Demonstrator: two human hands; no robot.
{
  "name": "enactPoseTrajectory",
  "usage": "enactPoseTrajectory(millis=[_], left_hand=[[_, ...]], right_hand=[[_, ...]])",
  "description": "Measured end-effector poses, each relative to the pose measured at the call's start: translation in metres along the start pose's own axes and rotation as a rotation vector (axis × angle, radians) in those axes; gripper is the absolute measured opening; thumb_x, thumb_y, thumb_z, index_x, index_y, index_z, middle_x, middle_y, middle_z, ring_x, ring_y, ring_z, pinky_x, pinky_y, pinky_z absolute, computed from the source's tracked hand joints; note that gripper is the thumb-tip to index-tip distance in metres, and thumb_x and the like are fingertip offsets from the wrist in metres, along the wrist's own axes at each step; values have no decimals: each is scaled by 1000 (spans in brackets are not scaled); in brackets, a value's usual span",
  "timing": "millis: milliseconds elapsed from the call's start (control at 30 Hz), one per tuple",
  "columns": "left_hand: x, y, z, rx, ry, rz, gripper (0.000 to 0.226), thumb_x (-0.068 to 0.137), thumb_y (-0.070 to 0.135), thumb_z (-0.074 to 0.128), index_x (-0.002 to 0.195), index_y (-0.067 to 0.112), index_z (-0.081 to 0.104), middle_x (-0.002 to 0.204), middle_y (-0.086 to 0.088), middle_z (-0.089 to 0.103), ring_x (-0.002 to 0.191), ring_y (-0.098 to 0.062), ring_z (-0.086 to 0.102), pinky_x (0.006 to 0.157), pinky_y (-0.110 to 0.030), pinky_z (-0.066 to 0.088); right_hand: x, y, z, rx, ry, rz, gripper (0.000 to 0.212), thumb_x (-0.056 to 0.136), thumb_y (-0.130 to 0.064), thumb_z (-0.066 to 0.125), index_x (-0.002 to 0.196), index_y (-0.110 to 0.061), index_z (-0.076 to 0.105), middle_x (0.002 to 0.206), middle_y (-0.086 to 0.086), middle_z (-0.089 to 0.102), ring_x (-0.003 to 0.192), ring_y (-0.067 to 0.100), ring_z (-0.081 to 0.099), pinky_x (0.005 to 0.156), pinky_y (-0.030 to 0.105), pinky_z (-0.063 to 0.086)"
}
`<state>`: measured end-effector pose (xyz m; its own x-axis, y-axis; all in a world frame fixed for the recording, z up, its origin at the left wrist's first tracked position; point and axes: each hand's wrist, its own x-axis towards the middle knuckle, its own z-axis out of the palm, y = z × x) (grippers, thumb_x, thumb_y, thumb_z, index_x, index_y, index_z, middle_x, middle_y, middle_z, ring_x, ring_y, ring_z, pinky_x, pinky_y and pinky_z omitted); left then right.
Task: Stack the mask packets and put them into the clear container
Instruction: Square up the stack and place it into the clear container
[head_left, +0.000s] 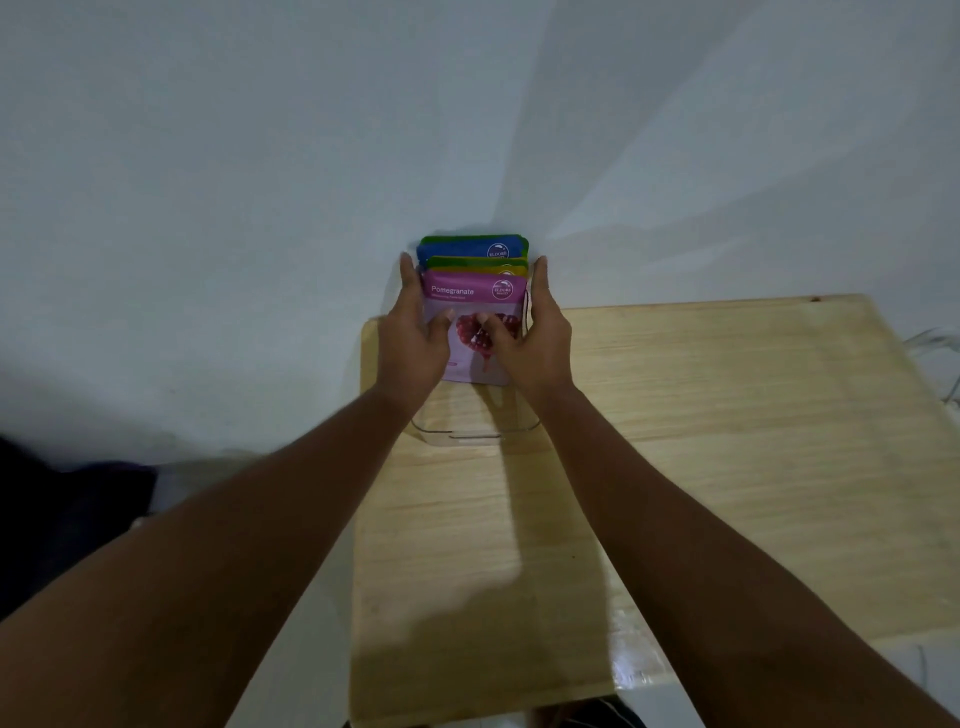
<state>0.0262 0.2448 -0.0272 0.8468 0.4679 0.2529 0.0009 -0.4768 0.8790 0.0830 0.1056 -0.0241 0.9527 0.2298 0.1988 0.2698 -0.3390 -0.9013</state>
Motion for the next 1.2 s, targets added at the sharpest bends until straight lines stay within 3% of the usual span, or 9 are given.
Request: enactPoseTrajectory(millis=[167,400,533,633,700,833,967,1100,1200], left_hand=[[5,4,4,-125,4,-75,70,91,-1,61,153,7,30,134,-9,62,122,-16,61,102,-29,51],[0,9,8,-227,25,-126,69,88,-6,62,150,6,36,134,-5,61,121,-14,61,98,-16,49],[3,7,4,-272,-8,-140,69,86,-6,66,149,6,39,132,-10,63,120,-15,63,103,-28,50],[3,8,1,-343,13,-227,81,86,-6,68,154,5,26,138,0,59,123,-12,60,104,-29,48],[1,7,2,-293,-5,-159,74,85,-3,70,150,7,36,133,1,63,121,-13,62,103,-28,49],[4,11,3,-349,19,-142,62,86,-4,69,143,5,48,127,-7,67,115,-13,66,100,-28,52],[5,13,5,-380,69,-138,56,87,-1,69,140,2,51,124,-8,69,114,-14,67,100,-29,52],[1,1,0,-269,-65,-81,63,83,2,74,141,6,50,124,-8,69,112,-14,68,98,-32,54],[4,-7,-7,-147,-88,-37,64,83,5,72,142,15,51,119,-2,71,109,-13,69,96,-40,56]], right_hand=[[3,-9,1,94,50,63,54,89,-1,68,139,0,47,107,10,71,75,-17,64,62,-1,46],[-1,-14,12,127,113,95,68,89,-4,63,151,-7,36,118,7,69,103,10,69,87,23,58],[2,-8,12,93,108,47,67,86,-7,64,149,-9,40,120,6,70,108,18,69,95,42,58],[2,-7,10,86,91,74,70,86,-6,66,150,-10,39,120,2,70,109,14,68,96,32,57],[1,-7,9,88,78,70,68,85,0,64,148,-13,44,112,-1,72,103,10,69,92,23,57],[9,-8,9,224,159,57,52,89,-5,67,139,-9,54,117,5,73,106,15,71,95,42,58],[9,-13,12,286,240,87,48,88,-4,71,134,-4,57,119,6,72,106,12,71,93,31,59],[5,-7,9,168,167,25,52,87,-18,74,135,-14,56,114,1,74,103,12,72,89,40,61],[5,-1,6,101,94,-2,63,78,-9,76,136,-19,54,113,-2,73,103,10,71,91,37,60]])
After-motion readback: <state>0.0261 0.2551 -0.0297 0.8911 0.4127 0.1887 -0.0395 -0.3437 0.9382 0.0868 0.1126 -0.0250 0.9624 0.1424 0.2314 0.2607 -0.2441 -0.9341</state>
